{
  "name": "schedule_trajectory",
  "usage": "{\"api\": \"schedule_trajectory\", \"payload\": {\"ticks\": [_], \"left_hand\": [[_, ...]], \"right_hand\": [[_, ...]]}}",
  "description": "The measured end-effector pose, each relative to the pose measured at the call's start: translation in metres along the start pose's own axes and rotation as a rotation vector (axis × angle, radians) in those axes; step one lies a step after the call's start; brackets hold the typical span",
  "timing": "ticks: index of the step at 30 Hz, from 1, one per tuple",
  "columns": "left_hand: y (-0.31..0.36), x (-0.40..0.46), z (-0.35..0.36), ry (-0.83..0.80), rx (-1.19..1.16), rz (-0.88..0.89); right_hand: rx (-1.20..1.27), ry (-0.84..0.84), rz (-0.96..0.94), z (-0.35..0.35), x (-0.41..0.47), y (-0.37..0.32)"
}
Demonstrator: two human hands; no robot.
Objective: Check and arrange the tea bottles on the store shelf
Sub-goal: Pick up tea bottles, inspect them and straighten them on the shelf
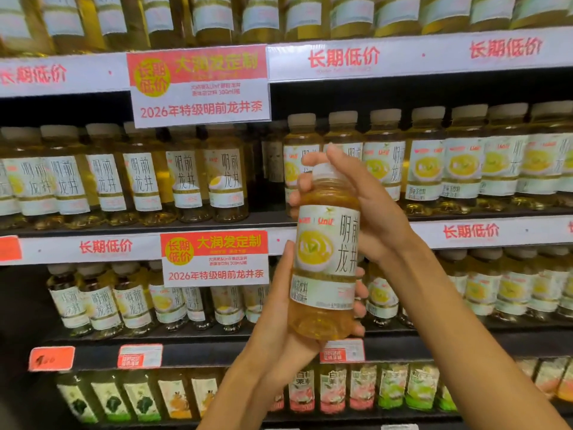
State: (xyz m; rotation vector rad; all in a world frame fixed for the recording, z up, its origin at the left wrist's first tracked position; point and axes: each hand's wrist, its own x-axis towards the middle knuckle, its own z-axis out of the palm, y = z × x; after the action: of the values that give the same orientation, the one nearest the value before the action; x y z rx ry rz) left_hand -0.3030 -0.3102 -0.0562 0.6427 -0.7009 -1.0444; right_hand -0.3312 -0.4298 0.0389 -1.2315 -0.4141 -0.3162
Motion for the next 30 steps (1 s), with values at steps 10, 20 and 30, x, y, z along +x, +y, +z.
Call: {"api": "schedule_trajectory", "payload": {"ticks": [10, 20, 30], "left_hand": [[0.024, -0.017, 0.000, 0.233, 0.560, 0.180], [0.047, -0.038, 0.014, 0.021, -0.025, 0.007], [0.052, -0.052, 0.023, 0.032, -0.242, -0.091]], "right_hand": [[-0.194, 0.233, 0.022, 0.006, 0.008, 0.003], [0.104, 0.226, 0.175, 0.021, 0.014, 0.014], [0.290, 0.166, 0.387, 0.031, 0.010, 0.030]]}}
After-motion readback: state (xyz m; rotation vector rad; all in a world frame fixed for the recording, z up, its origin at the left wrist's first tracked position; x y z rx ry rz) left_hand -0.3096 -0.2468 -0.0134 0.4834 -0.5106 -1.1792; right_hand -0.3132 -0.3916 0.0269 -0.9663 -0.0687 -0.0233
